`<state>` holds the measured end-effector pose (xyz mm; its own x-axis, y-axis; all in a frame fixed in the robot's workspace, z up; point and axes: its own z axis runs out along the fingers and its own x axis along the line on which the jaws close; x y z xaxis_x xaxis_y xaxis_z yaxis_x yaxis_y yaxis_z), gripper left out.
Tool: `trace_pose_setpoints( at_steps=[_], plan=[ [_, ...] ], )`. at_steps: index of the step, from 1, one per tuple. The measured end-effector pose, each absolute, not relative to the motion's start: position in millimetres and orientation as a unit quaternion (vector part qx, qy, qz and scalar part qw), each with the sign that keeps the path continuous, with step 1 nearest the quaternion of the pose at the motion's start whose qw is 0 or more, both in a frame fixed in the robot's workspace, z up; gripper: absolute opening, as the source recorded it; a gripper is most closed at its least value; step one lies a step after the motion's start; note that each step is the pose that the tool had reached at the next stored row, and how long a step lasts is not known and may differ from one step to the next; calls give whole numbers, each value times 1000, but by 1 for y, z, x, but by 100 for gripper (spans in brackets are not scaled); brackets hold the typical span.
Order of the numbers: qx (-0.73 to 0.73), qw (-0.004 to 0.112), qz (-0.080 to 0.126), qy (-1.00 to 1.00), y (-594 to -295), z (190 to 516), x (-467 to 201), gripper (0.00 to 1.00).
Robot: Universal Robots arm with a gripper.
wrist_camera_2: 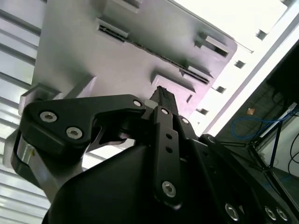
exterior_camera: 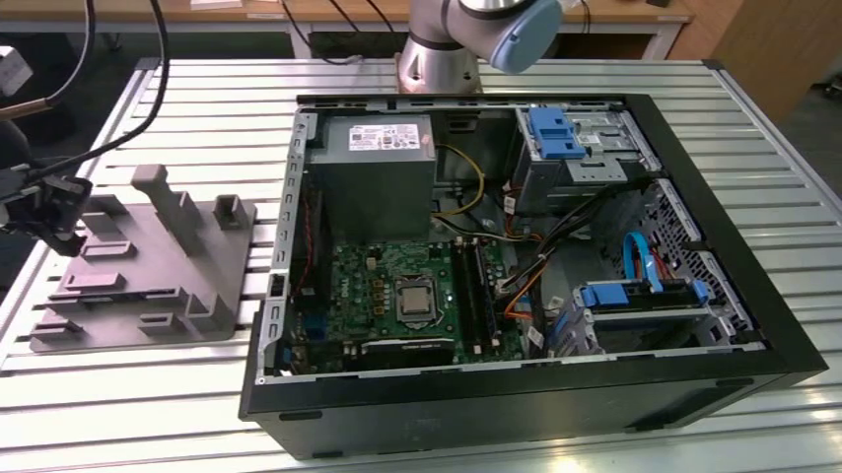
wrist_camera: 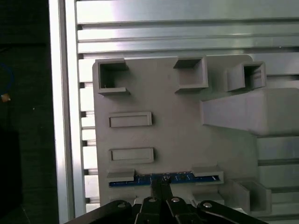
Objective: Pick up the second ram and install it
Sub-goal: 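Reach for the second ram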
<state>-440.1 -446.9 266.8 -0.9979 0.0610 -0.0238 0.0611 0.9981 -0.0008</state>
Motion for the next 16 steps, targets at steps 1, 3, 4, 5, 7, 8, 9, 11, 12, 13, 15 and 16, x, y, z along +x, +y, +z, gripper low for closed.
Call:
trace_pose_setpoints(
  at_steps=[1,3,4,5,7,8,9,11,12,13,15,16],
  plan=[
    [29,12,-1,1000,-447,265,-438,10],
    [25,11,-1,1000,-447,261,-435,10],
    [23,11,-2,1000,-447,260,-434,10],
    [22,10,-2,1000,-447,258,-432,10],
    [18,10,-4,1000,-447,255,-431,10],
    [17,9,-4,1000,-447,253,-430,10],
    [16,9,-4,1000,-447,251,-430,10],
    [14,8,-4,1000,-447,248,-429,10],
    [13,8,-4,1000,-448,246,-428,10],
    [12,7,-4,1000,-448,244,-428,10],
    [11,7,-4,1000,-450,241,-428,10],
    [10,7,-4,1000,-452,239,-428,10]
  ],
)
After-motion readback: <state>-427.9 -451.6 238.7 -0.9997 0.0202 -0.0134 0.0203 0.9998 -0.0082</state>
